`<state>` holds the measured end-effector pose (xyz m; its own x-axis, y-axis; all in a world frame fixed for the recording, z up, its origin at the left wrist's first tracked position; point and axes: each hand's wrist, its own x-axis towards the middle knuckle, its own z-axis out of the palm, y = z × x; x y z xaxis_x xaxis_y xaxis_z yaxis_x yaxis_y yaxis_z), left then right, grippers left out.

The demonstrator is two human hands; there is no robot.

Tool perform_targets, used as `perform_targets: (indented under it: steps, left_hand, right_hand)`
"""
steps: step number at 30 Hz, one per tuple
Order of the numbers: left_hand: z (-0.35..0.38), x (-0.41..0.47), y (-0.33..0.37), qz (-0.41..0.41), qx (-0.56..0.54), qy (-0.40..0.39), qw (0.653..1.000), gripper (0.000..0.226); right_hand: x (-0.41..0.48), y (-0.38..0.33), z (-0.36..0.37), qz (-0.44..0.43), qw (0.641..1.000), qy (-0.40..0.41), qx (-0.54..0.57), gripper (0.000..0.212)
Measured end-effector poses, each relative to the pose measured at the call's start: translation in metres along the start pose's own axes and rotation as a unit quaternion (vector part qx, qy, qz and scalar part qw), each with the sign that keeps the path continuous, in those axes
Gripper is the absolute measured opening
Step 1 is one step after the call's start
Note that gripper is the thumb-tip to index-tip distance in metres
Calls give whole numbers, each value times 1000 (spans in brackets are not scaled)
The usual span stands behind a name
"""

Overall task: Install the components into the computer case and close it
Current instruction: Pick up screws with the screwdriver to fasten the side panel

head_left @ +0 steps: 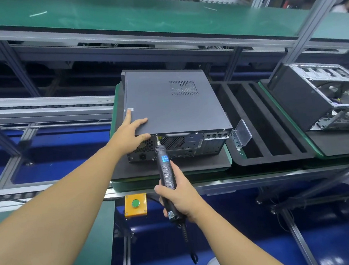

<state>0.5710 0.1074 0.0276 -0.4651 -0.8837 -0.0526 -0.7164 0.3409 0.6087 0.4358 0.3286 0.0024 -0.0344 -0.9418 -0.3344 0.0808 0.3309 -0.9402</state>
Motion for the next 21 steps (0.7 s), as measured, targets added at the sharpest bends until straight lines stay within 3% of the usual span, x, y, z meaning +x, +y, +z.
perform_targets:
  steps: [3,7,13,18,21]
  left_hand:
    - [2,-2,2,-9,63,-2,998,70]
    - [8,-2,12,54,191,71,978,78]
    - [7,-2,19,50,124,71,989,74]
    - [-2,-2,18,43,143,50,988,76]
    - [-2,-20,-5,50,95,98,989,77]
  right_hand:
    - [-5,5,-4,-9,1000,-5,-15,92]
    - [-11,6,-11,-8,1000,-10,-10,92]
    - [-7,-3,-18,-34,999,-13,6,88]
    - [-4,-7,-12,-29,999,-26,8,81]
    - [-1,-10,-4,-12,999,-44,15,71]
